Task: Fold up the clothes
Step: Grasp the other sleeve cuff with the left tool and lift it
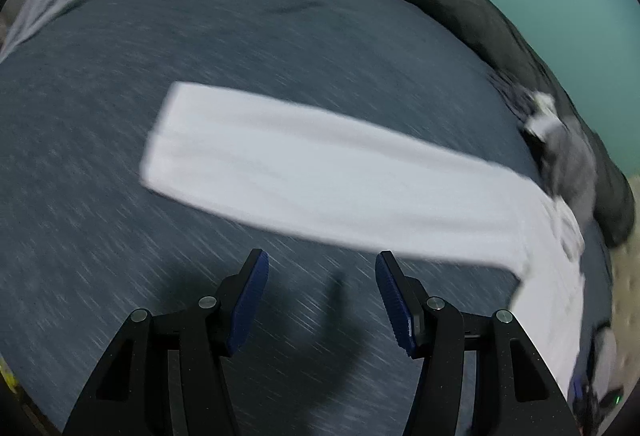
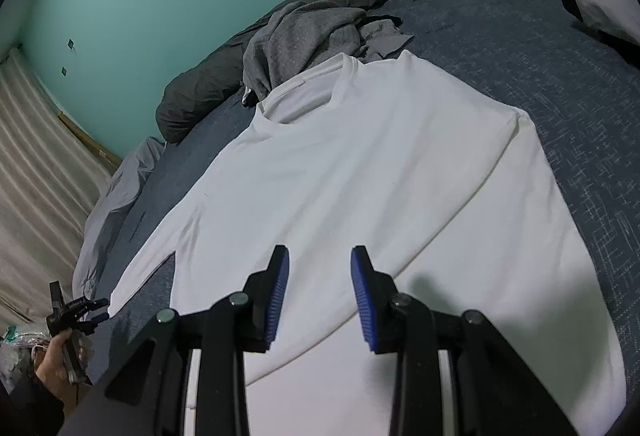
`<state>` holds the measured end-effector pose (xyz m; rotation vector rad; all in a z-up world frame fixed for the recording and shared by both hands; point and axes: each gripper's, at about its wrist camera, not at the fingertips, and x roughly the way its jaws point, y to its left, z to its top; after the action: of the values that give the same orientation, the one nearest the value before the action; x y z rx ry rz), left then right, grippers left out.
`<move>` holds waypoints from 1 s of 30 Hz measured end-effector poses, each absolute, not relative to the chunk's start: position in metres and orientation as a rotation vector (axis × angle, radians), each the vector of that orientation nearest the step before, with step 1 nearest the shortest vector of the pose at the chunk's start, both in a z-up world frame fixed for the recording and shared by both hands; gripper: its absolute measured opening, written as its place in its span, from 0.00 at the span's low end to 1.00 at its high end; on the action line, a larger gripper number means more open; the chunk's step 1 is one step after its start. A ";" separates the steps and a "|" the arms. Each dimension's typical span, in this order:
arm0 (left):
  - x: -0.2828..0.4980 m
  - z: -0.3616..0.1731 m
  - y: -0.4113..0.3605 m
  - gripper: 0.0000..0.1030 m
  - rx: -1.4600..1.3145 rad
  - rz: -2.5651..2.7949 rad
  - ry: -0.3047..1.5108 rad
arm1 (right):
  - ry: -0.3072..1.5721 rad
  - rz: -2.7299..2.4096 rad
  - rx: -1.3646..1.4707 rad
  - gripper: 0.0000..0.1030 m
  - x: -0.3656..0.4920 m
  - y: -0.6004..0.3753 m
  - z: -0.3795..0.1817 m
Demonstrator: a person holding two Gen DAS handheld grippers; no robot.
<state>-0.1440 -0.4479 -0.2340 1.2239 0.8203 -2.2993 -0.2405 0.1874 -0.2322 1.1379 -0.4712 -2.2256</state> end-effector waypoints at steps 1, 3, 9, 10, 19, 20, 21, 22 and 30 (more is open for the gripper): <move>-0.144 -0.234 -0.458 0.59 1.211 -2.283 0.820 | -0.469 -2.225 1.141 0.31 -0.241 0.187 -0.233; -0.144 -0.233 -0.478 0.60 1.187 -2.251 0.815 | -0.468 -2.223 1.147 0.31 -0.243 0.185 -0.235; -0.149 -0.240 -0.514 0.60 1.149 -2.195 0.734 | -0.437 -2.228 1.159 0.31 -0.245 0.177 -0.240; -0.149 -0.243 -0.519 0.60 1.148 -2.187 0.736 | -0.433 -2.229 1.161 0.31 -0.245 0.176 -0.241; -0.146 -0.267 -0.539 0.60 1.120 -2.210 0.795 | -0.440 -2.249 1.164 0.31 -0.246 0.178 -0.244; -0.146 -0.268 -0.537 0.60 1.117 -2.220 0.792 | -0.439 -2.249 1.166 0.31 -0.247 0.178 -0.244; -0.146 -0.269 -0.535 0.60 1.101 -2.225 0.797 | -0.437 -2.249 1.169 0.31 -0.247 0.178 -0.245; -0.146 -0.269 -0.533 0.55 1.082 -2.229 0.807 | -0.437 -2.248 1.172 0.31 -0.247 0.177 -0.246; -0.153 -0.265 -0.521 0.05 1.114 -2.281 0.778 | -0.440 -2.247 1.175 0.31 -0.247 0.178 -0.247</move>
<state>-0.1526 -0.5214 -0.2648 1.1143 0.7782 -2.2812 -0.2472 0.1781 -0.2470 1.1752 -0.4400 -2.2468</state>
